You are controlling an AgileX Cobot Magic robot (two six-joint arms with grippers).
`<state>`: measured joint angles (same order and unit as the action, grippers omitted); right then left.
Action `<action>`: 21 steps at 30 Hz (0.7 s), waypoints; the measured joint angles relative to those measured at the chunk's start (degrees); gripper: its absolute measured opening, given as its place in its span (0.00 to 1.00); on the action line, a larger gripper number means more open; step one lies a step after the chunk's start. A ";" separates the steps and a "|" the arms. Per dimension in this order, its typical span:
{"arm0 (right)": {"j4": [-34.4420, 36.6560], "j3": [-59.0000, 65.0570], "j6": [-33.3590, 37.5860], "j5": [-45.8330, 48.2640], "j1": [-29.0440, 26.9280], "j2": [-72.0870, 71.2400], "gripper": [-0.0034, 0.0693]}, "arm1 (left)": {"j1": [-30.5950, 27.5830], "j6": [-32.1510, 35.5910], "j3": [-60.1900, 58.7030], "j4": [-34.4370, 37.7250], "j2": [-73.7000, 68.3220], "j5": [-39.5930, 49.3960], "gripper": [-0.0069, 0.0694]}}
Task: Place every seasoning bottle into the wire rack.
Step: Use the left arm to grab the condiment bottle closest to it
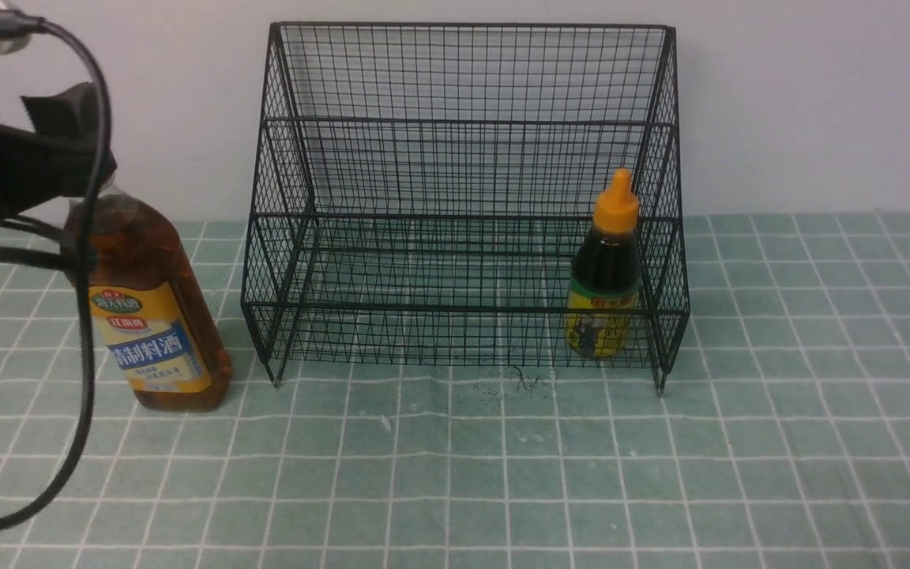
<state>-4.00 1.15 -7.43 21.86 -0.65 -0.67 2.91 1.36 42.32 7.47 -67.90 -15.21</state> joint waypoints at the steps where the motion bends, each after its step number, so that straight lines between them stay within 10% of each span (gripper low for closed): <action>1: 0.00 0.00 0.00 0.00 0.00 0.00 0.03 | 0.00 0.00 0.94 0.00 -2.35 -0.59 0.84; 11: 0.00 0.00 0.00 0.00 0.00 0.00 0.03 | 0.00 0.00 1.84 0.13 -13.00 -4.03 0.83; 17: 0.00 0.00 0.00 0.00 0.00 0.00 0.03 | 0.00 0.00 1.87 0.18 -13.90 -5.01 0.49; 21: 0.00 0.00 0.00 0.00 0.00 0.00 0.03 | 0.00 0.00 1.87 0.20 -13.43 -4.49 0.48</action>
<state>-4.00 1.15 -7.43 21.86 -0.65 -0.67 2.91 1.36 44.19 7.67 -81.34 -19.70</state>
